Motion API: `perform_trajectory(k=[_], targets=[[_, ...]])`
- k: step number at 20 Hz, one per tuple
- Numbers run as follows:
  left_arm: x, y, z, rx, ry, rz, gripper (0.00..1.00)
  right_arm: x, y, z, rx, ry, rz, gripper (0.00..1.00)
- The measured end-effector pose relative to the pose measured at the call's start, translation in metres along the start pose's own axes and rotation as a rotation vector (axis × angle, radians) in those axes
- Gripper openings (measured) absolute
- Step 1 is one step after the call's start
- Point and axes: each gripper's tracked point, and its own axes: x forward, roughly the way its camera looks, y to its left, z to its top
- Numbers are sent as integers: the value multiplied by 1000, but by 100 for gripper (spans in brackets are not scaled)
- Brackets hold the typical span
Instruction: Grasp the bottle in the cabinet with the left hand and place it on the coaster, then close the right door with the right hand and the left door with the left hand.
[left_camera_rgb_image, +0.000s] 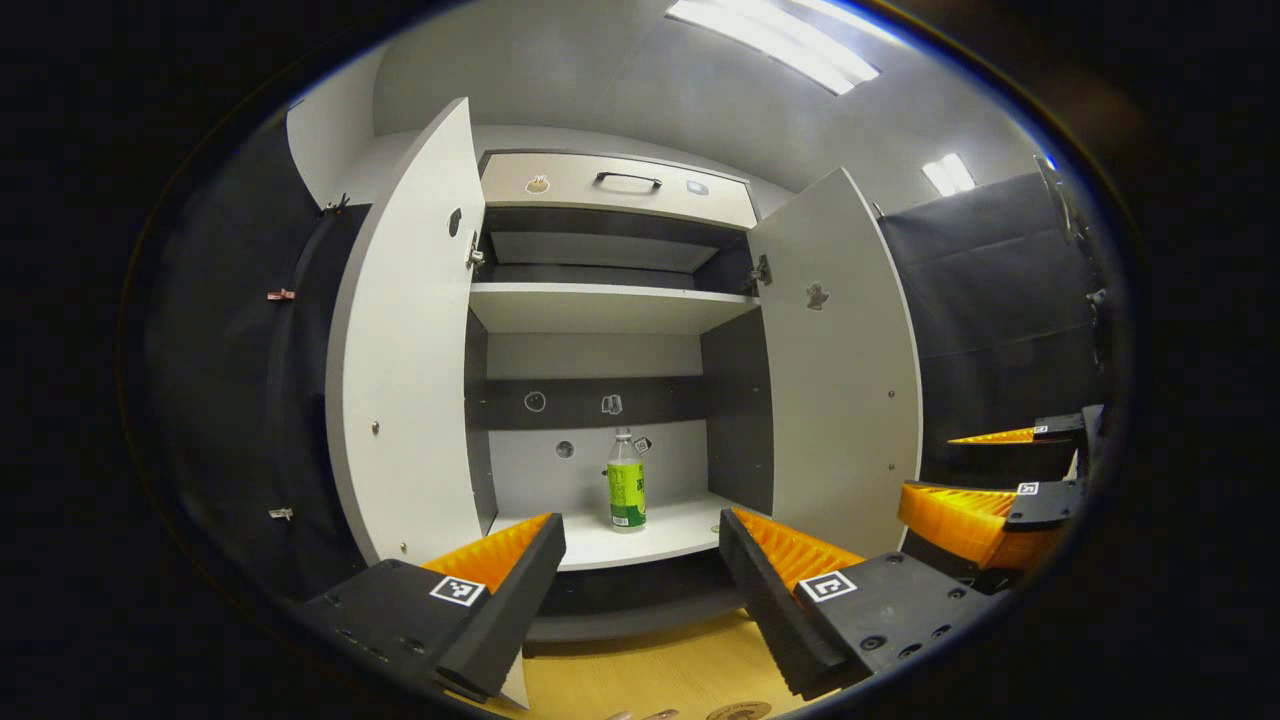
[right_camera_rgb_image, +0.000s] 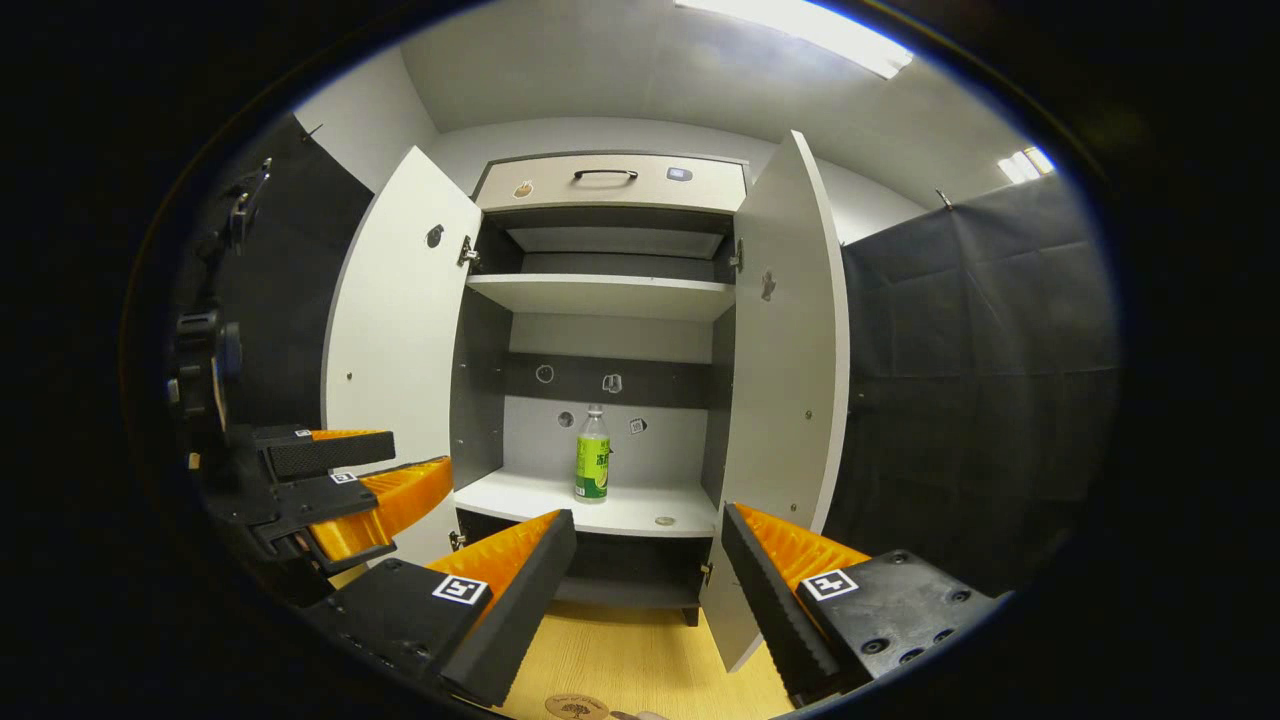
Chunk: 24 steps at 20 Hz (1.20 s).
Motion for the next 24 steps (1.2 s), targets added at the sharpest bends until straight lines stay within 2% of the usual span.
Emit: perform_trajectory(k=[5,8,11,16,22,24], targets=[[52,-1,5,-27,-8,-16,98,10,-7,8,14,-37,-21,98],[93,-7,-5,-22,6,-35,98,19,-17,8,-47,-55,-23,98],[136,-8,-16,-24,20,-25,98,40,-19,13,-87,-80,4,98],[209,-5,-37,-11,39,-27,98,59,3,6,-12,-72,105,98],[277,-4,-63,-44,26,-57,98,69,4,-8,3,-15,138,98],[296,3,-68,-24,20,-39,98,72,7,-11,0,-6,157,98]])
